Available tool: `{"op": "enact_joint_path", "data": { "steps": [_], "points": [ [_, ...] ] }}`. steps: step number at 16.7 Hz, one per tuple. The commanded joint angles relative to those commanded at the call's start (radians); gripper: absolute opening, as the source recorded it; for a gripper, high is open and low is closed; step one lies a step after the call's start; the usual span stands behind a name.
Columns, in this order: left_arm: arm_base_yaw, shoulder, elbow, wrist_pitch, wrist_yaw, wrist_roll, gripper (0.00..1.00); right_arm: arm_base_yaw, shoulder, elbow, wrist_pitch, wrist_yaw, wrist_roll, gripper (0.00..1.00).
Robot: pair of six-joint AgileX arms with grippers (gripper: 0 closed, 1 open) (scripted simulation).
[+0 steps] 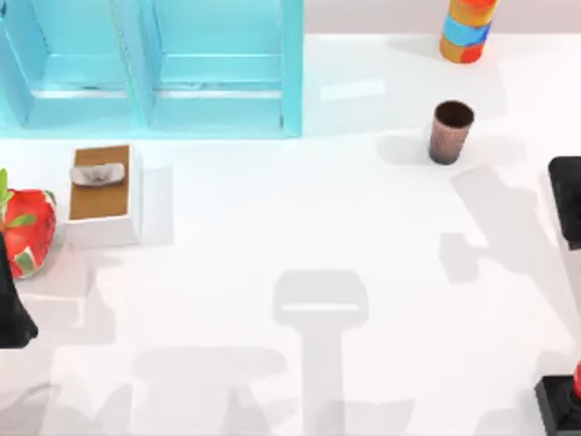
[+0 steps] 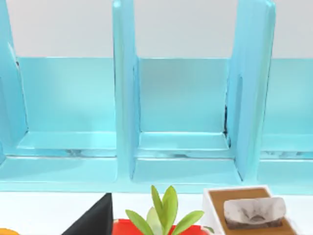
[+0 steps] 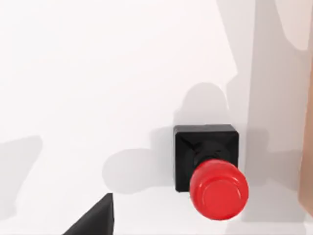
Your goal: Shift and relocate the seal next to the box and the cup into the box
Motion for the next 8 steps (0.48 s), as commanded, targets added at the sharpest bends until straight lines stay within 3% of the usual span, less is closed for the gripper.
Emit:
{"op": "enact_joint_path", "data": {
  "steps": [8],
  "points": [
    [0.000, 0.000, 0.000, 0.000, 0.000, 0.000, 1.00, -0.068, 0.668, 0.707, -0.017, -0.011, -0.052, 1.00]
  ]
}}
